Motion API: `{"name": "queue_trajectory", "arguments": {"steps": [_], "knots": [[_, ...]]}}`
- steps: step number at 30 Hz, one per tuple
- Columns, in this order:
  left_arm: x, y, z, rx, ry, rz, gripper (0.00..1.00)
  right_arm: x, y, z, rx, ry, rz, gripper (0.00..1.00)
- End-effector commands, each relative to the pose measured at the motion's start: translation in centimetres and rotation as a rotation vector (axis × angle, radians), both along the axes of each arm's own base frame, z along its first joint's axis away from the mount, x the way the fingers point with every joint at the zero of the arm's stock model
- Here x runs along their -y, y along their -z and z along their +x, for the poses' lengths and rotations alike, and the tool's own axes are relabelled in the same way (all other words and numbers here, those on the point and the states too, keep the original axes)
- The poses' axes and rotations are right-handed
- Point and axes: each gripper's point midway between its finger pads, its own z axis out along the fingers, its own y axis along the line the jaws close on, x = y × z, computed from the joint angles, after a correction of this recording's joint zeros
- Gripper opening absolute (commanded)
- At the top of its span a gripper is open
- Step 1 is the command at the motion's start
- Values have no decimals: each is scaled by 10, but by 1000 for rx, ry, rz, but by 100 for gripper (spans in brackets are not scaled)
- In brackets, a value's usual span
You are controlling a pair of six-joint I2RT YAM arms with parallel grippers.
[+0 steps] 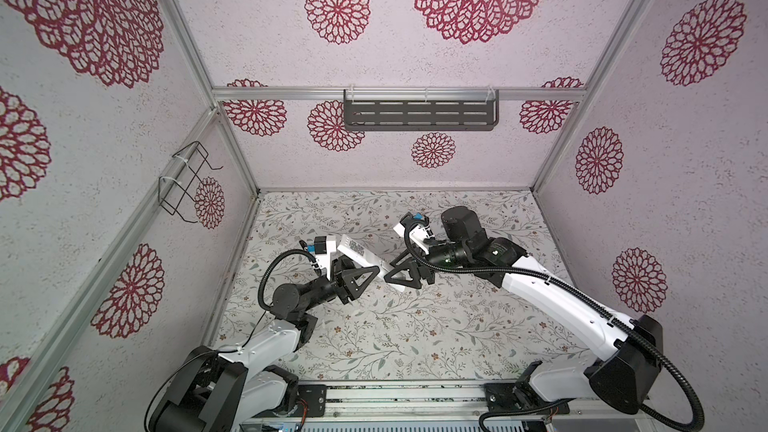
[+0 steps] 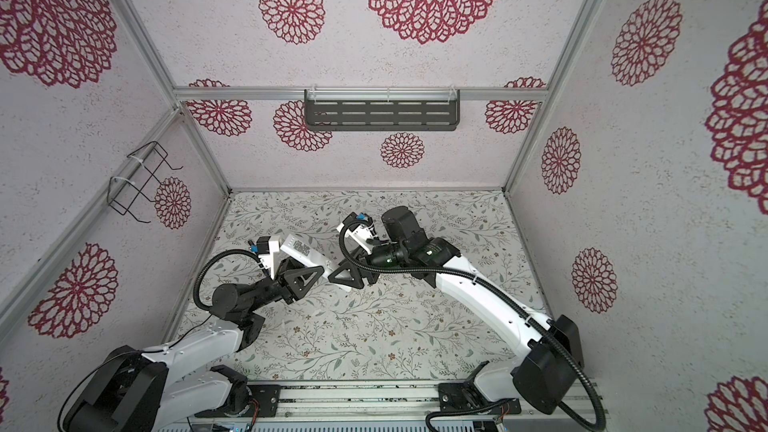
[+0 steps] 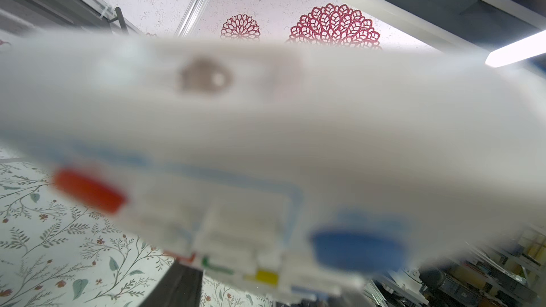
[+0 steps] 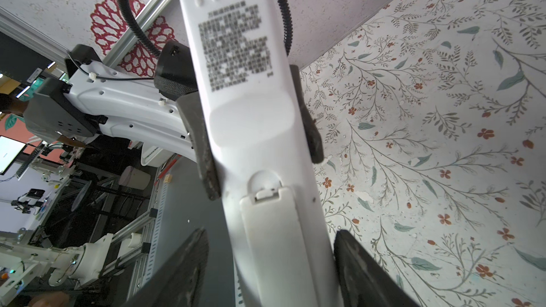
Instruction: Load the batteries into the remote control
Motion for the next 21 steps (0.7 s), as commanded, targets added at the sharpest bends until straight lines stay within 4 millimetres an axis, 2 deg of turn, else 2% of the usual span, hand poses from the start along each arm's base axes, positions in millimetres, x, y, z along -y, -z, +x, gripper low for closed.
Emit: {"name": "queue_trajectory", "arguments": {"steps": [1, 5, 9, 10, 14, 19, 21], "knots": [[-1, 9, 6, -3, -29, 15, 50, 12, -26, -18, 41, -34, 52, 74], [0, 12, 7, -12, -27, 14, 49, 18, -19, -18, 43, -17, 32, 76], [1, 13, 7, -17, -19, 15, 46, 27, -5, 2, 62, 91, -13, 75], [1, 15, 8, -23, -21, 18, 46, 28, -6, 5, 76, 116, -13, 71], [2, 20, 7, -40, -10, 29, 44, 29, -7, 15, 115, 161, -7, 42], [4, 27, 5, -64, 4, 57, 43, 22, -5, 28, 121, 189, 10, 27], [5, 34, 6, -84, 0, 88, 43, 20, -3, 33, 128, 204, 14, 25]]}}
